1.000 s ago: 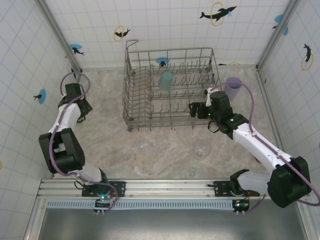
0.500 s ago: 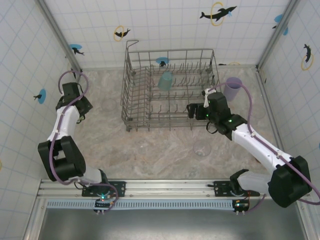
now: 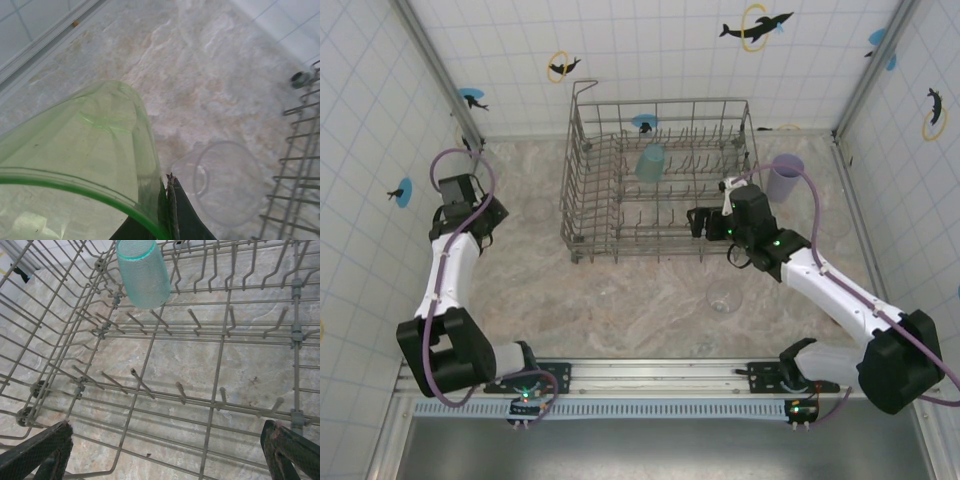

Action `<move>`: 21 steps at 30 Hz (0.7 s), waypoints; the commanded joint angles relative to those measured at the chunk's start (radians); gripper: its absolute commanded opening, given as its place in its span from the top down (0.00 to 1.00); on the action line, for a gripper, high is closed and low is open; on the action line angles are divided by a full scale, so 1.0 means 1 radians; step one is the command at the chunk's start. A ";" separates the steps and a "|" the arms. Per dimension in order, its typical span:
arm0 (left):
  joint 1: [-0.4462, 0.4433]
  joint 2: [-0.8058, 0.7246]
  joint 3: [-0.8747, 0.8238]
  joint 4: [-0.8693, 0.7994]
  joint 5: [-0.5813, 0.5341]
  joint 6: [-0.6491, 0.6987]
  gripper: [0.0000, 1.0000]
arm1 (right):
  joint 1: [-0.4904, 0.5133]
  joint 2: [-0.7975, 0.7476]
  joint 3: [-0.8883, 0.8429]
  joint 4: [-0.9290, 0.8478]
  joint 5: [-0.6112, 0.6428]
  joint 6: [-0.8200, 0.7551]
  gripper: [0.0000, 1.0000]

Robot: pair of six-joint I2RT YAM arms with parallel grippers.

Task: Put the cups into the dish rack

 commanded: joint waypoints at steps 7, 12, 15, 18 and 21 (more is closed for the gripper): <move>0.007 -0.113 -0.075 0.222 0.166 -0.120 1.00 | 0.047 0.022 0.051 -0.003 0.026 0.014 0.00; 0.008 -0.148 -0.124 0.343 0.231 -0.144 1.00 | 0.049 0.028 0.045 0.010 0.025 0.015 0.00; 0.008 -0.155 -0.128 0.381 0.259 -0.164 1.00 | 0.048 0.034 0.050 0.009 0.021 0.009 0.00; 0.008 -0.157 -0.138 0.439 0.298 -0.201 1.00 | 0.047 0.039 0.056 0.007 0.022 0.001 0.00; 0.007 -0.155 -0.135 0.478 0.321 -0.223 1.00 | 0.046 0.045 0.063 0.004 0.016 -0.005 0.00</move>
